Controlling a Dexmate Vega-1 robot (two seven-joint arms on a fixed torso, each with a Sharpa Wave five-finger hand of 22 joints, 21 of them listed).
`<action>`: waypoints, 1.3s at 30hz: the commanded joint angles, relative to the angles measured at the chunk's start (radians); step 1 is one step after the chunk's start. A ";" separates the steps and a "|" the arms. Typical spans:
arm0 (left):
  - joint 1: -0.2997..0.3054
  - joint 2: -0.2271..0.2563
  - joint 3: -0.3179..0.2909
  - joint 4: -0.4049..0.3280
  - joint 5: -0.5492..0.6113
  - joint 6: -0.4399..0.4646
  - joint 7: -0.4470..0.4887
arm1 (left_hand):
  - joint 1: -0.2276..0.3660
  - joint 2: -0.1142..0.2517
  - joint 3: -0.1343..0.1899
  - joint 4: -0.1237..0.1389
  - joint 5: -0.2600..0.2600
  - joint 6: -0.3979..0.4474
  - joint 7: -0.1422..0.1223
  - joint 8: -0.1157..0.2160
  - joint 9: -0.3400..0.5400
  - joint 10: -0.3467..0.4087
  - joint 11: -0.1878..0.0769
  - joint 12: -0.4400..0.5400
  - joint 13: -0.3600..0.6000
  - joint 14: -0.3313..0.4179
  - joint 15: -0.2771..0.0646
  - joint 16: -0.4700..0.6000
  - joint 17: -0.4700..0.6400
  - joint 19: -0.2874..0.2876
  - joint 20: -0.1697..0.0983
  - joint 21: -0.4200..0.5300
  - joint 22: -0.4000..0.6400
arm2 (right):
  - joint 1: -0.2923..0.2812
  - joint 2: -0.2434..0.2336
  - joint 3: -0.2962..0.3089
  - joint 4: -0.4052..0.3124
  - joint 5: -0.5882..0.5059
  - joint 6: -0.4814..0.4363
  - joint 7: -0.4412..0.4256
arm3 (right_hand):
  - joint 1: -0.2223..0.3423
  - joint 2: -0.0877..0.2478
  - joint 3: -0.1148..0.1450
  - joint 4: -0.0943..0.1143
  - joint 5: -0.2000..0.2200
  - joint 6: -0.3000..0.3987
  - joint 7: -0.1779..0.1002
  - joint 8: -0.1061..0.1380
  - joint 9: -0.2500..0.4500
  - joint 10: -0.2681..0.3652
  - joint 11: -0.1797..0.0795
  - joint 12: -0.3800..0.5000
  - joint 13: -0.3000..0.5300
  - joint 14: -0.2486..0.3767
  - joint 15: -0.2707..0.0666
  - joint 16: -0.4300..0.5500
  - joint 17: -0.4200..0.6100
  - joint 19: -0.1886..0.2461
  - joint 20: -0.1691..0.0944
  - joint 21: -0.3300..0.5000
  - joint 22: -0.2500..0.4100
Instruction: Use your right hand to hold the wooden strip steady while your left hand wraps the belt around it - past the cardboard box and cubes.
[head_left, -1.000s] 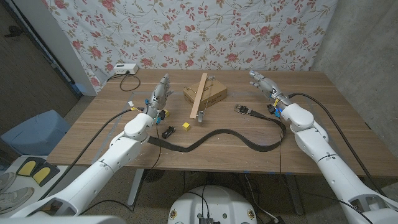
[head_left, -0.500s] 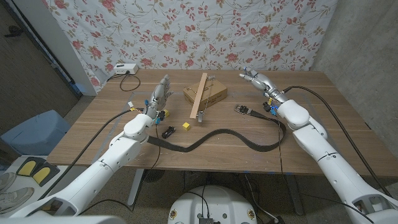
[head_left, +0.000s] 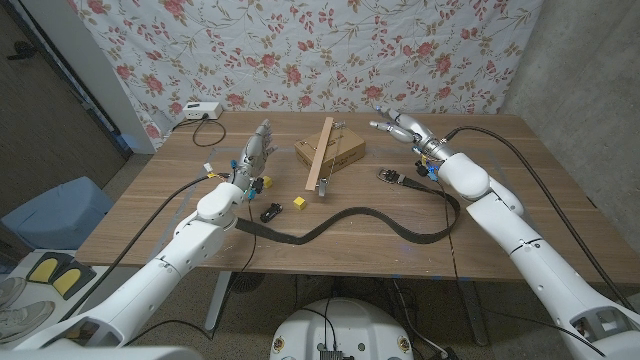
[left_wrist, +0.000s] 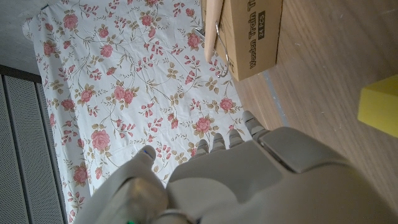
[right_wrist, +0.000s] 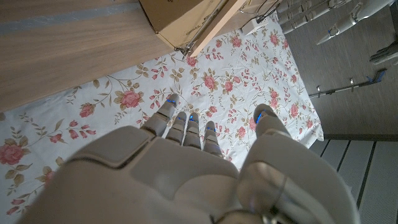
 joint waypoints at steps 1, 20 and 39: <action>0.004 0.004 -0.005 -0.007 -0.004 0.000 -0.002 | 0.007 0.002 0.002 -0.004 0.007 -0.127 -0.005 -0.003 0.006 -0.114 0.006 0.000 0.004 -0.090 0.006 0.000 0.006 -0.022 0.007 -0.003 0.000 | 0.038 -0.021 -0.048 -0.038 -0.125 0.004 0.031 | 0.015 0.003 0.008 -0.008 -0.009 0.013 -0.004 0.004 0.002 0.008 -0.009 0.006 0.003 0.005 -0.002 0.005 0.001 0.011 0.000 0.001 0.006; 0.008 0.002 -0.003 -0.018 -0.007 0.007 0.002 | 0.005 0.005 0.000 -0.001 0.006 -0.118 -0.005 -0.003 0.006 -0.110 0.008 -0.001 0.004 -0.085 0.006 0.000 0.006 -0.018 0.008 -0.007 0.001 | 0.080 -0.042 -0.102 -0.061 -0.335 0.086 0.069 | 0.071 0.014 0.037 -0.034 -0.027 0.018 -0.023 -0.003 0.003 0.012 -0.034 -0.002 0.003 0.019 -0.030 -0.003 0.000 0.031 -0.009 -0.003 0.005; 0.020 0.001 0.000 -0.034 -0.001 0.011 0.020 | 0.002 0.009 -0.001 0.003 0.006 -0.116 -0.005 -0.004 0.006 -0.110 0.008 -0.004 0.004 -0.086 0.004 -0.002 0.007 -0.016 0.008 -0.012 0.001 | 0.074 -0.035 -0.119 -0.117 -0.464 0.135 0.116 | 0.141 0.016 0.068 -0.050 -0.037 0.023 -0.034 -0.006 0.004 0.021 -0.052 -0.008 0.003 0.046 -0.052 -0.005 -0.001 0.067 -0.026 -0.002 0.005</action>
